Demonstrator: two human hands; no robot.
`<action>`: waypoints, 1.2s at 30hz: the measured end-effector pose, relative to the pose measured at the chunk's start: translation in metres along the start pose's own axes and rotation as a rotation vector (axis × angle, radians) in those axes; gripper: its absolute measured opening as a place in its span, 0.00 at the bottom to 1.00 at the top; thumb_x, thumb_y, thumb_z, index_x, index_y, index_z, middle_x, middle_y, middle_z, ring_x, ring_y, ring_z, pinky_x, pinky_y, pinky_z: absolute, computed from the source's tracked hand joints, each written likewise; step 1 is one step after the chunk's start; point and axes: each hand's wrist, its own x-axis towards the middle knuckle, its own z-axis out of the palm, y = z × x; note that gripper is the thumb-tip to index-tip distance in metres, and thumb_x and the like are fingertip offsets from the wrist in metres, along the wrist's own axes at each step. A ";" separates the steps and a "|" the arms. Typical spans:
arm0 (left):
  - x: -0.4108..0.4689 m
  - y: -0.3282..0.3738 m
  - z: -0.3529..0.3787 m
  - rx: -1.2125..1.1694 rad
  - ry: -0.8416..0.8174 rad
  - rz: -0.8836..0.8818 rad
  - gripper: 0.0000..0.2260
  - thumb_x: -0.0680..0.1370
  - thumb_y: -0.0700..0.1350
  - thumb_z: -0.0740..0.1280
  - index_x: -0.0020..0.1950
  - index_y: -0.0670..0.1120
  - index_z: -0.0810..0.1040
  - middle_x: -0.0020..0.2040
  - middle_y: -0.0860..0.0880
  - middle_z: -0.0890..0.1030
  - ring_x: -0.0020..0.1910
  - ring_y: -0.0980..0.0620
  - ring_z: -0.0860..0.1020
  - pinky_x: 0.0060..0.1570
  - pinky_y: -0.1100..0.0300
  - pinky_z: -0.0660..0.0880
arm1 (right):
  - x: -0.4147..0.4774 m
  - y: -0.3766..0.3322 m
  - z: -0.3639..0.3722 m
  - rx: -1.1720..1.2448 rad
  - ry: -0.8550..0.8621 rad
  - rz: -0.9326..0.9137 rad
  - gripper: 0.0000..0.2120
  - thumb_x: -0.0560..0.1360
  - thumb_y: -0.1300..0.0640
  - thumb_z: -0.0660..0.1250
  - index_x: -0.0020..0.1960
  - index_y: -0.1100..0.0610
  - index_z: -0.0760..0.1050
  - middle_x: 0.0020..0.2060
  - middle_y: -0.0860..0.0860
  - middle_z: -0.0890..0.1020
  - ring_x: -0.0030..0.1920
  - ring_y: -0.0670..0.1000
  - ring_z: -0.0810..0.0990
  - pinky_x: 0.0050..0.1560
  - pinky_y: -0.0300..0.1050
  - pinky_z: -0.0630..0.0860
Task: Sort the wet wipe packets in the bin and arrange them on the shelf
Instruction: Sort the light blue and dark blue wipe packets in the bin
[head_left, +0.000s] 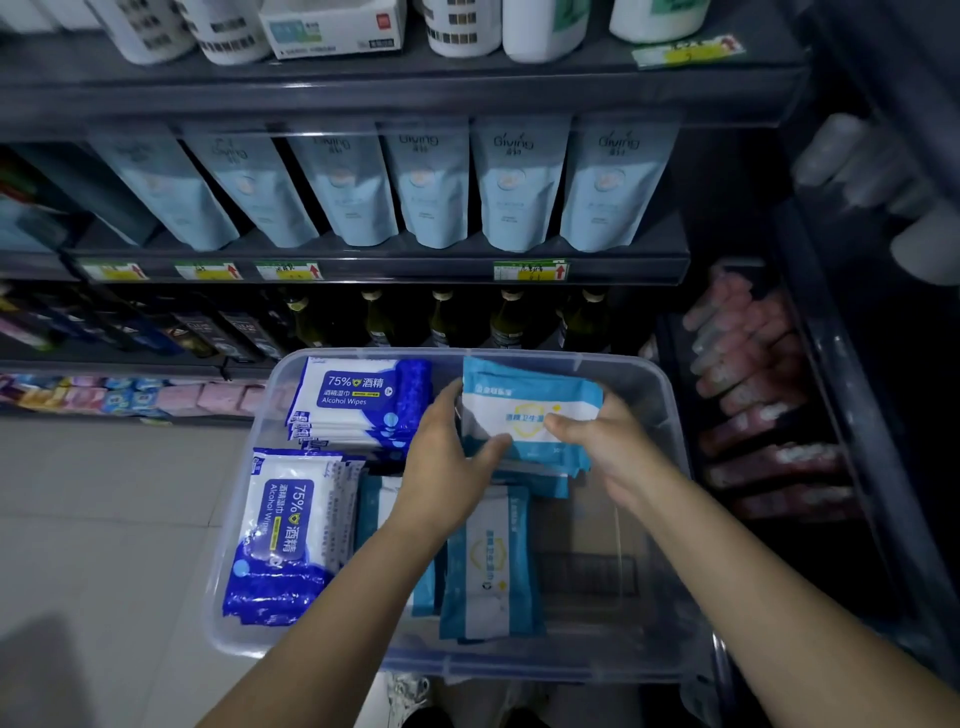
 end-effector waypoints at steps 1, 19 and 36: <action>0.001 0.003 -0.004 -0.051 -0.007 0.002 0.26 0.73 0.44 0.73 0.67 0.52 0.66 0.59 0.54 0.77 0.56 0.57 0.77 0.54 0.65 0.75 | -0.003 -0.006 -0.002 0.018 -0.011 -0.023 0.19 0.72 0.73 0.66 0.62 0.65 0.71 0.51 0.58 0.81 0.49 0.55 0.81 0.51 0.48 0.79; -0.008 0.020 -0.066 -0.888 0.309 -0.259 0.27 0.68 0.39 0.74 0.65 0.42 0.70 0.58 0.43 0.80 0.52 0.47 0.82 0.42 0.54 0.81 | -0.040 -0.007 0.015 -0.307 -0.160 -0.021 0.17 0.70 0.49 0.70 0.56 0.50 0.72 0.55 0.47 0.76 0.58 0.47 0.74 0.63 0.48 0.71; -0.033 -0.008 -0.093 -0.785 0.268 -0.323 0.14 0.74 0.38 0.69 0.59 0.40 0.75 0.50 0.45 0.83 0.46 0.48 0.82 0.44 0.55 0.80 | -0.040 0.058 0.020 -0.887 -0.279 0.103 0.40 0.60 0.60 0.80 0.68 0.56 0.67 0.62 0.50 0.74 0.60 0.50 0.74 0.59 0.41 0.72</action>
